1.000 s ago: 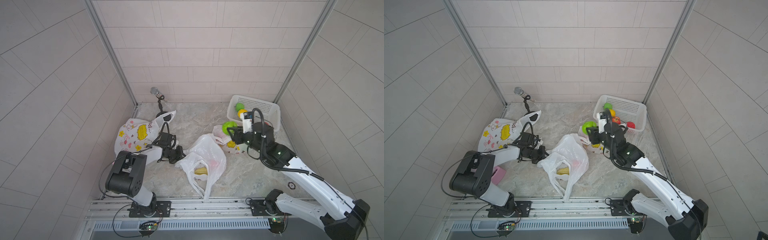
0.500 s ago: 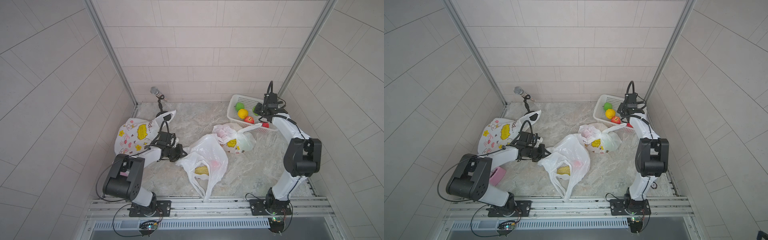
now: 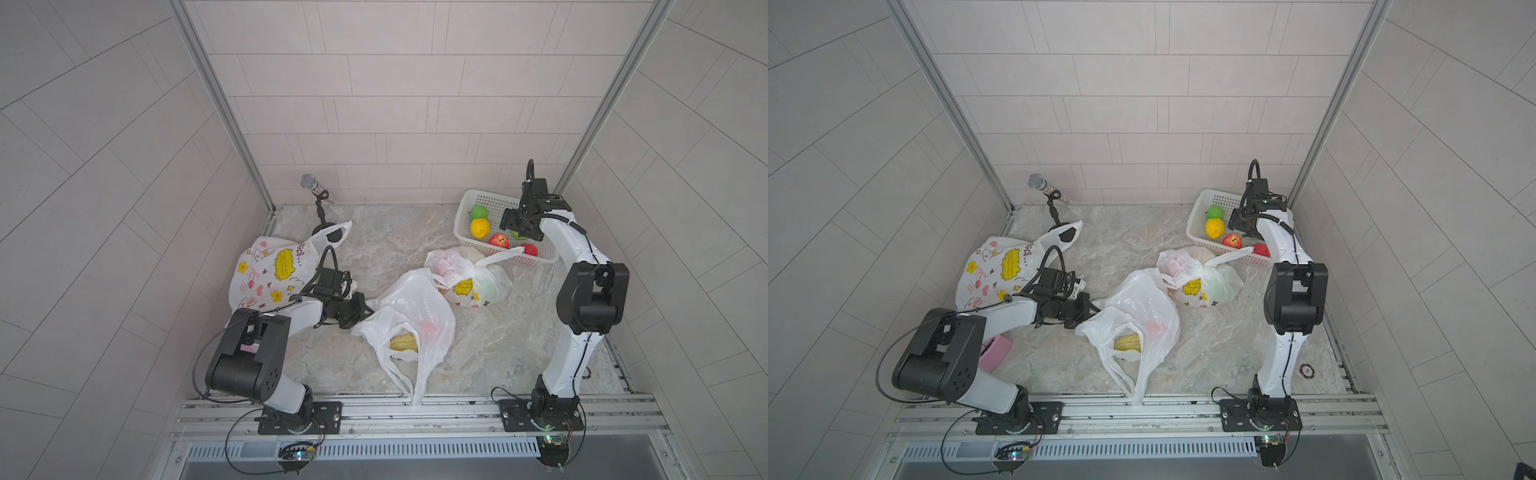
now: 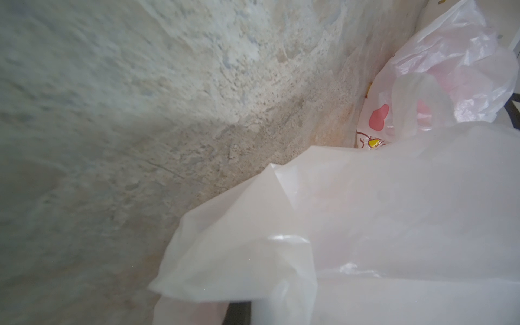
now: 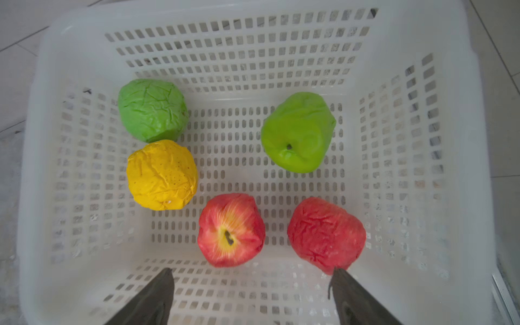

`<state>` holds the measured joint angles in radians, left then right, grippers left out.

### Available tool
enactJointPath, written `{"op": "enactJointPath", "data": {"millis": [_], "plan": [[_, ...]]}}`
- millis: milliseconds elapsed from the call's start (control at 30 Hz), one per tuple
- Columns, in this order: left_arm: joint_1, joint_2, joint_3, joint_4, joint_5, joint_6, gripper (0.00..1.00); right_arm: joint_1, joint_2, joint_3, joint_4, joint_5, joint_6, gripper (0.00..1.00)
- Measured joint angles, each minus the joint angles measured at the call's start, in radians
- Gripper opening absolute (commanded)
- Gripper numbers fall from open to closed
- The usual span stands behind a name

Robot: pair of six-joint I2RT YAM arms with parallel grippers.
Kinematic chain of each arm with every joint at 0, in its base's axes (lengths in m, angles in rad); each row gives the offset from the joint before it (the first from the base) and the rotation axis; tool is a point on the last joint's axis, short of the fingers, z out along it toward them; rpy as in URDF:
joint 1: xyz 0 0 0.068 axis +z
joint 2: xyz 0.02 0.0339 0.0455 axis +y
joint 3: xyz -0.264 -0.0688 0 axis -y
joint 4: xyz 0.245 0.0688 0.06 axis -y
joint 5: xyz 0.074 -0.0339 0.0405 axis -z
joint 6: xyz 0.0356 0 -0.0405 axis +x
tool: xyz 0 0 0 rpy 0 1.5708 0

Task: Untie the knot of a plastic bag & take out the apple
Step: Place the apple in the basket, then adjust the plastic bag at the center of the board.

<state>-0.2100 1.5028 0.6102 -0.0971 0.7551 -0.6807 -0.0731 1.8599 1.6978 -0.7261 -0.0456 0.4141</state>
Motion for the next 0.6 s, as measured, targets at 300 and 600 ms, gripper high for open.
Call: {"op": "enactJointPath", "data": {"millis": [300,600], "plan": [[-0.006,-0.070,-0.004,-0.024,-0.030,-0.010,0.01,0.583,-0.726,-0.743,0.393,-0.108,0.038,0.88],[-0.006,-0.198,-0.079,-0.034,-0.052,-0.039,0.02,0.764,-0.697,-0.962,0.492,-0.035,0.097,0.51]]}}
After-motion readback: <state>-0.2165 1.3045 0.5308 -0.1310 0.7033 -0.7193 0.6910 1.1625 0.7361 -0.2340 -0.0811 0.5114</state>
